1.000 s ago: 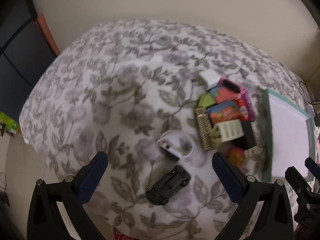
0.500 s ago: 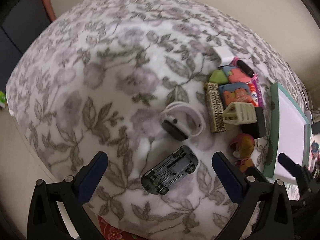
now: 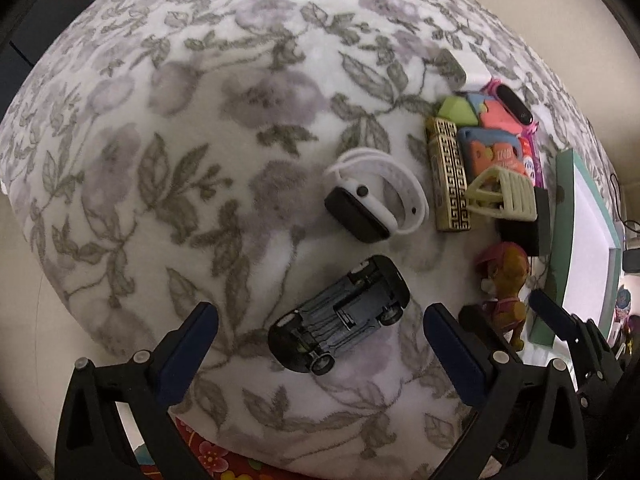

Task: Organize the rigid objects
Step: 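Grasp the black toy car with the left gripper while the right gripper grasps the pink-helmeted puppy figure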

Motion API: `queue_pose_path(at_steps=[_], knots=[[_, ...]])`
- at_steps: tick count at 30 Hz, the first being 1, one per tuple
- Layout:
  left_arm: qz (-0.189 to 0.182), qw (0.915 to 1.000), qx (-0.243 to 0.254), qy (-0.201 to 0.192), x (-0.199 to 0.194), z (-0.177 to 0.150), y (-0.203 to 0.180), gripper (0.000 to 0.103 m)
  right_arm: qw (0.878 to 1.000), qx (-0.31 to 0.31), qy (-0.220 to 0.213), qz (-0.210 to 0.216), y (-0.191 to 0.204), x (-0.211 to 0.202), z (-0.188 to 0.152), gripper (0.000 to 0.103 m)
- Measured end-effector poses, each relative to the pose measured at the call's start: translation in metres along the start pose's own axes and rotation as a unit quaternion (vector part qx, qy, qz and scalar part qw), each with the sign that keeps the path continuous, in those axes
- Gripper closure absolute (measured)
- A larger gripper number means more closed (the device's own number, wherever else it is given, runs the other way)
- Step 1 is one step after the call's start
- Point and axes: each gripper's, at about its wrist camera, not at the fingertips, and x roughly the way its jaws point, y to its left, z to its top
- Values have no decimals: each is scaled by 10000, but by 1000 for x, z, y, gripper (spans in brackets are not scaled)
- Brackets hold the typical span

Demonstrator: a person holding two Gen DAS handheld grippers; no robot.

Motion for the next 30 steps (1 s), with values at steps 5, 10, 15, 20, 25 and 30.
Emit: queue_pose_path(at_steps=[5, 10, 15, 20, 25, 30], knots=[[-9, 9998, -93, 170, 18, -4, -1, 14, 10000, -48, 30, -26, 3, 5, 0, 20], [-120, 9998, -107, 138, 27, -8, 0, 35, 10000, -34, 49, -15, 2, 6, -1, 30], [-91, 9997, -110, 173, 27, -9, 4, 47, 9998, 90, 88, 135, -9, 1, -5, 48], [-41, 9999, 20, 167, 24, -2, -7, 47, 9994, 156, 134, 261, -14, 1, -6, 65], [244, 9992, 283, 165, 29, 6, -25, 47, 9991, 221, 167, 318, -19, -1, -10, 70], [494, 9972, 562, -2, 35, 17, -42, 47, 9991, 221, 158, 325, -22, -3, -14, 71]])
